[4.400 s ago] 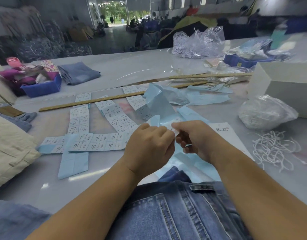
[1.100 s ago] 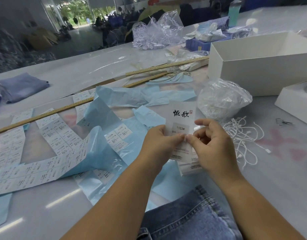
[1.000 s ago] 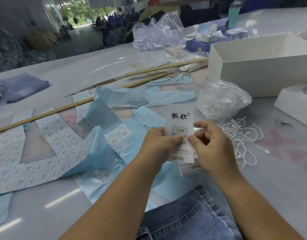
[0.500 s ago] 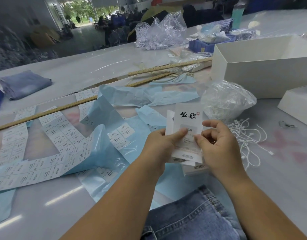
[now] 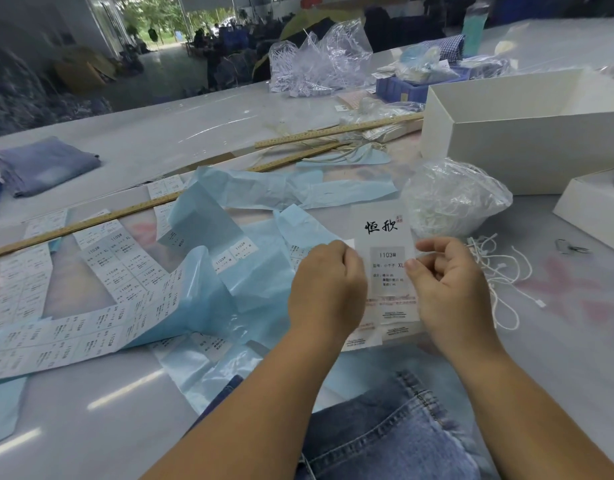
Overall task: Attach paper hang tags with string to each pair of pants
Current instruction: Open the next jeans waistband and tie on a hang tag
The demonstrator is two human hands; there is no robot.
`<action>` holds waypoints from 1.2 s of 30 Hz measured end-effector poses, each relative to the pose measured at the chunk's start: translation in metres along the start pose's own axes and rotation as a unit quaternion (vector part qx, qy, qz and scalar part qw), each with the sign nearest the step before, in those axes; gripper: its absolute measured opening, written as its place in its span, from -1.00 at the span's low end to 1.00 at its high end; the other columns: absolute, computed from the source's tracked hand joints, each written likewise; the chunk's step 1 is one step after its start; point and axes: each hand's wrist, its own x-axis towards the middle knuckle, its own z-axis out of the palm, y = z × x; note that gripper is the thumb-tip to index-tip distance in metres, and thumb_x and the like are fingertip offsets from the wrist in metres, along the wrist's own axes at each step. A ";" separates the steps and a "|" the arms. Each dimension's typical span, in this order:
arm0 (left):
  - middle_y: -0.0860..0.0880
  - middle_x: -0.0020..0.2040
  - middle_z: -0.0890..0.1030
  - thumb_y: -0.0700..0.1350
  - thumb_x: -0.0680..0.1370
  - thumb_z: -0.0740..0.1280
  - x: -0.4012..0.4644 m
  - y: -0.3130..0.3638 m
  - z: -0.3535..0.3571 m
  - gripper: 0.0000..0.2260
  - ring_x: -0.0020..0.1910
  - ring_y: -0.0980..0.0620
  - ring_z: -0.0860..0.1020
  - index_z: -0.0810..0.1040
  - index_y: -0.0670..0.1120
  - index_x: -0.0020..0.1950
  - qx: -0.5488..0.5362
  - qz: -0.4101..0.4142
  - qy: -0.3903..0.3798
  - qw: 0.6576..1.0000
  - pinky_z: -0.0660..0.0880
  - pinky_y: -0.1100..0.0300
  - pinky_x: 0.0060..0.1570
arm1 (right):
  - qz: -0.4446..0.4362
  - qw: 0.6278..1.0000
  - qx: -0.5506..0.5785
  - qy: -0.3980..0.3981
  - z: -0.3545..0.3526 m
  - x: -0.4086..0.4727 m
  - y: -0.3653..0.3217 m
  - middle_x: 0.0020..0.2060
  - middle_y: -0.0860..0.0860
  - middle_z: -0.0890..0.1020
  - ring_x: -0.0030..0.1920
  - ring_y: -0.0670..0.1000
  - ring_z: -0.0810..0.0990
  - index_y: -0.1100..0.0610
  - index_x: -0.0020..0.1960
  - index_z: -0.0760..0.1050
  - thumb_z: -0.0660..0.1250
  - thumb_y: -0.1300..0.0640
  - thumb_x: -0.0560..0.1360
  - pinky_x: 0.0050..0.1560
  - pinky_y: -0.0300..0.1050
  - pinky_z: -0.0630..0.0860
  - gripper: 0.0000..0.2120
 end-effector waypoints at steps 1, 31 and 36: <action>0.06 -0.31 0.46 -0.01 0.62 0.17 -0.001 0.003 0.000 -0.70 -0.24 0.00 0.43 0.36 -0.01 -0.31 -0.053 -0.016 -0.011 0.998 0.30 0.11 -0.30 | -0.002 1.000 -0.003 0.000 0.000 0.000 0.000 -0.21 0.01 0.63 -0.21 -0.10 0.62 -0.03 0.01 0.44 0.37 0.21 0.54 -0.31 -0.41 0.48 -0.82; -0.02 -0.12 0.68 -0.08 0.58 0.29 -0.007 0.017 -0.008 -0.87 -0.12 -0.04 0.65 0.58 -0.07 -0.10 -0.176 -0.164 -0.085 0.967 0.62 -0.01 -0.17 | -0.132 0.938 -0.318 -0.036 -0.056 -0.011 -0.006 -0.30 -0.01 0.53 -0.20 0.08 0.47 0.14 -0.28 0.52 0.34 0.27 0.48 -0.20 -0.07 0.43 -0.83; -0.06 -0.05 0.67 -0.17 0.59 0.26 -0.010 0.030 -0.019 -0.93 -0.08 -0.08 0.66 0.54 -0.06 -0.01 -0.218 -0.180 -0.085 0.955 0.65 -0.08 -0.10 | -0.014 0.993 -0.117 0.004 -0.063 -0.012 -0.019 -0.37 -0.04 0.61 -0.27 -0.10 0.57 0.09 -0.25 0.47 0.27 0.24 0.54 -0.31 -0.35 0.39 -0.81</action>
